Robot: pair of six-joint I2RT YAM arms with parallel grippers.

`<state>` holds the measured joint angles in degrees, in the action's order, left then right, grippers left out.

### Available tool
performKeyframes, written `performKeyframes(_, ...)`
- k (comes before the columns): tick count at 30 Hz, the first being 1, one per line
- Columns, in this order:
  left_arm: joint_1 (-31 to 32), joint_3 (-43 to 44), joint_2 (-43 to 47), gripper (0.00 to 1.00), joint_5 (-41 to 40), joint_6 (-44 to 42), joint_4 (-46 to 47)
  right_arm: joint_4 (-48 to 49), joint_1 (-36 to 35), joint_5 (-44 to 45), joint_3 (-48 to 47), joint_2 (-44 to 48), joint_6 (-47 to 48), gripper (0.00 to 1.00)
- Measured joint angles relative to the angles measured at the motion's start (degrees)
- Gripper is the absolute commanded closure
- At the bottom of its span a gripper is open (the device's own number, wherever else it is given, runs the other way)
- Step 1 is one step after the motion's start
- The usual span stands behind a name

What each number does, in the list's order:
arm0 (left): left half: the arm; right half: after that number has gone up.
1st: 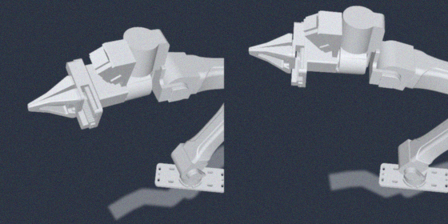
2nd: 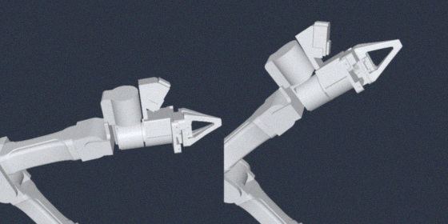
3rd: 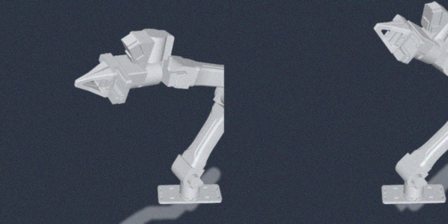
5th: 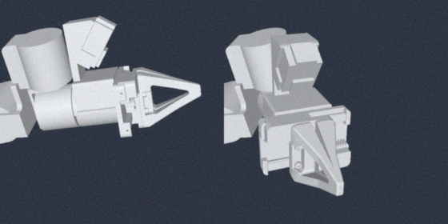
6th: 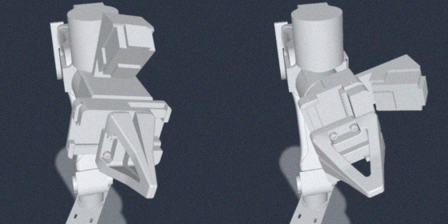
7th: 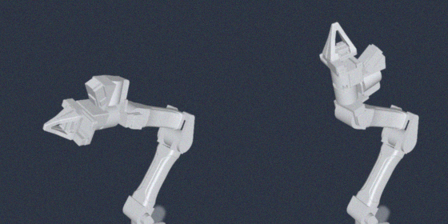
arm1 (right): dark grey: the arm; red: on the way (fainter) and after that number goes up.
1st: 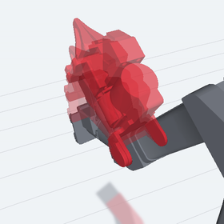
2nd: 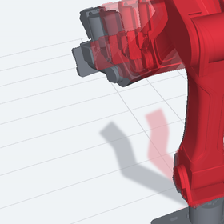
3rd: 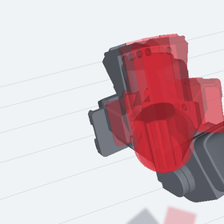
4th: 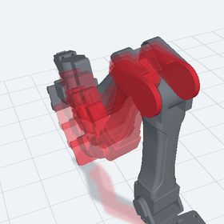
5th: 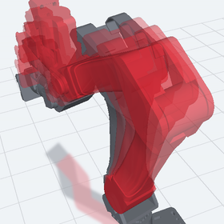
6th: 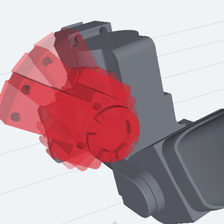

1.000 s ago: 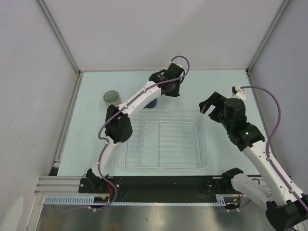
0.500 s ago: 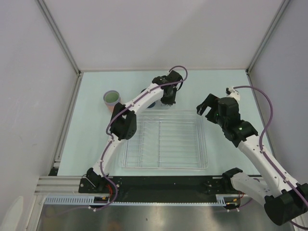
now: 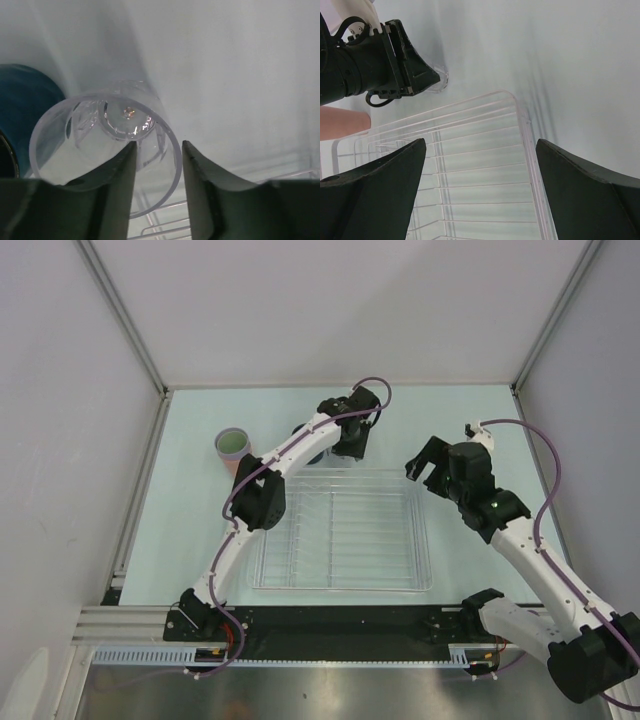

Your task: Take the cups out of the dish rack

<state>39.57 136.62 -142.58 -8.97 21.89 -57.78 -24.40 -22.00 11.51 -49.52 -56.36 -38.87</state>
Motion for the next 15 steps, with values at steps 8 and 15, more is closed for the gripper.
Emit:
performKeyframes(8, 0.1, 0.0, 0.0, 0.33, 0.0, -0.1, 0.8, 0.3, 0.0, 0.0, 0.0, -0.1, 0.0, 0.03)
performKeyframes(15, 1.1, -3.0, 3.3, 0.31, 0.0, -0.7, 5.6, 0.6, 0.0, 0.1, 0.9, 0.0, 0.1, 0.04)
